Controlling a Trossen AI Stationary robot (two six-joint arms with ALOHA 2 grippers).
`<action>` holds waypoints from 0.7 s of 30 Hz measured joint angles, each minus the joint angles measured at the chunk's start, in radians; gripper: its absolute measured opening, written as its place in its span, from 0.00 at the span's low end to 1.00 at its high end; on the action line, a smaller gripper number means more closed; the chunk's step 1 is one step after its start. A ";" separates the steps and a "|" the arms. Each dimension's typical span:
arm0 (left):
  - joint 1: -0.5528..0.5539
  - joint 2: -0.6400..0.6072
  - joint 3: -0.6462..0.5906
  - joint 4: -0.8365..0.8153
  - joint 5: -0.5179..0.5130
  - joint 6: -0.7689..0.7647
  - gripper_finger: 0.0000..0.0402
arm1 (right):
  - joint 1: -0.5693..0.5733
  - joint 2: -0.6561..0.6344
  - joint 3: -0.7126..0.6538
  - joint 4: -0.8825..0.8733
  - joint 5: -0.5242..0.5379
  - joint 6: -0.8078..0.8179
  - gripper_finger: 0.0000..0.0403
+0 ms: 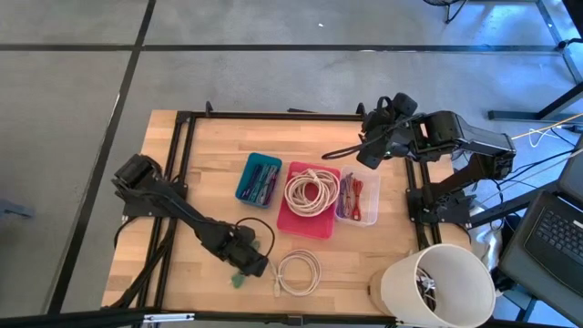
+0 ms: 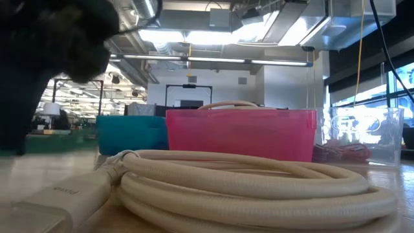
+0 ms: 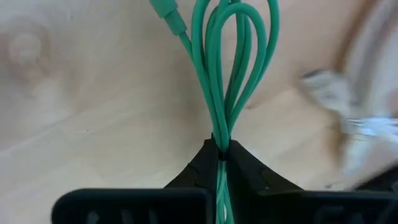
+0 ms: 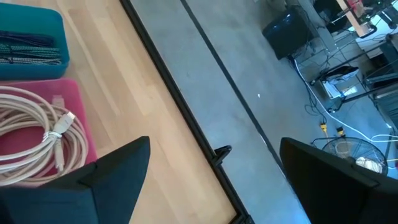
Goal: Pick & Place USB Port
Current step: Put the green charger cable into the transparent bin
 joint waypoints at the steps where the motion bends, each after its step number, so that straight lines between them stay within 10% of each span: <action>1: 0.000 -0.016 0.000 0.001 -0.013 0.001 0.02 | 0.000 0.000 0.000 0.000 0.000 0.006 0.90; 12: -0.021 -0.333 0.000 -0.115 -0.346 0.106 0.02 | 0.000 0.000 0.000 -0.001 -0.002 0.050 0.90; 21: 0.017 -0.605 0.001 -0.028 -0.725 0.580 0.02 | 0.000 0.000 0.000 0.000 -0.011 0.185 0.90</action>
